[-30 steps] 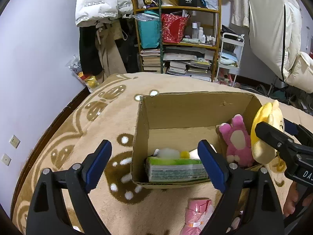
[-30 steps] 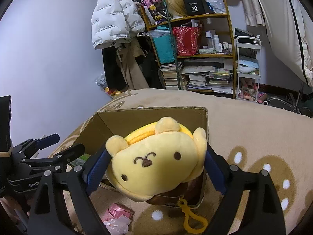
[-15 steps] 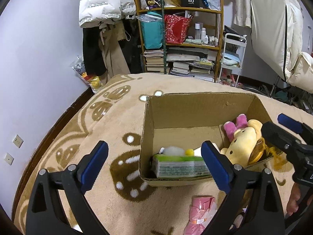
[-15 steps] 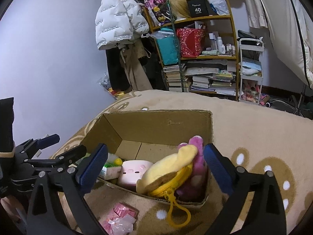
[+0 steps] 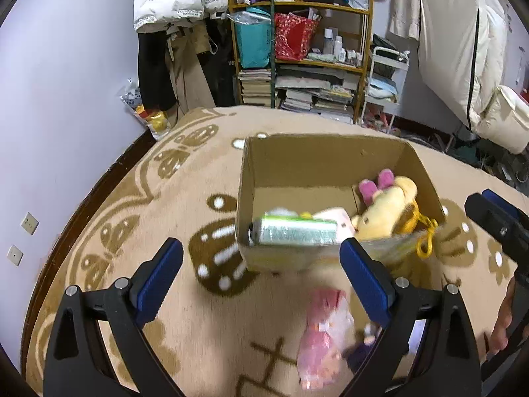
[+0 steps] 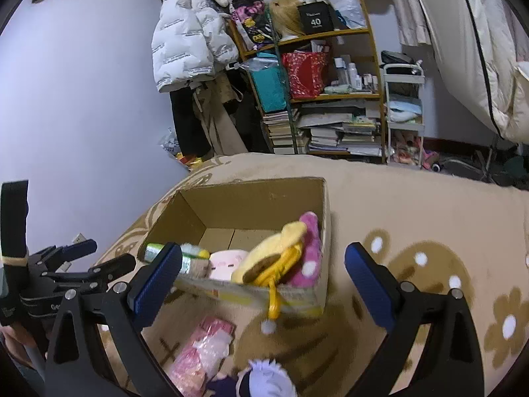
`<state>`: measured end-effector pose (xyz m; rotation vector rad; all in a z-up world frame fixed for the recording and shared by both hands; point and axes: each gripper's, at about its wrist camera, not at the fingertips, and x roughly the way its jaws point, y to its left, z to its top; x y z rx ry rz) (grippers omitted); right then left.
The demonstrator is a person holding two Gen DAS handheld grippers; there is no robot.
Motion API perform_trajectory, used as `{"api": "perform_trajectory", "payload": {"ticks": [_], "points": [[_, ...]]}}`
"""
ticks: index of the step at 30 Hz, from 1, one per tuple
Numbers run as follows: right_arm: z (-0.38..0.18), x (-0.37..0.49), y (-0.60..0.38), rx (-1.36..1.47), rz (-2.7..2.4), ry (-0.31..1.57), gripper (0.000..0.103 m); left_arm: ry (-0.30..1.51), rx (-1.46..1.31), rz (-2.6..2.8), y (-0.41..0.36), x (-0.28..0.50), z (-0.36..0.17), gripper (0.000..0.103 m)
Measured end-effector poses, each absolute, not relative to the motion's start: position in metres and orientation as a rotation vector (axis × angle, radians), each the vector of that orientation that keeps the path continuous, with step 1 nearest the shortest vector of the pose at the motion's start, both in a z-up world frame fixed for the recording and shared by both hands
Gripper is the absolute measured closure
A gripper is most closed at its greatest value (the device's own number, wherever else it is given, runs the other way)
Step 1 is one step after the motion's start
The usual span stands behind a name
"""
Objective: Organize soft objects
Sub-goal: 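Move both tools back down toward the pink bag and white-haired doll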
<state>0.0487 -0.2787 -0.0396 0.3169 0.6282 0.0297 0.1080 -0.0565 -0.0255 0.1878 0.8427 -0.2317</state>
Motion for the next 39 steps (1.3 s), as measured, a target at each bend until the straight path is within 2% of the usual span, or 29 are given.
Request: {"api": "perform_trajectory", "payload": {"ticks": [20, 39], "points": [[-0.047, -0.005, -0.266, 0.356, 0.007, 0.708, 0.000, 0.905, 0.230, -0.265, -0.063, 0.051, -0.025, 0.008], [-0.111, 0.017, -0.262, 0.438, -0.004, 0.917, 0.000, 1.085, 0.262, -0.297, -0.077, 0.072, -0.089, 0.008]]}}
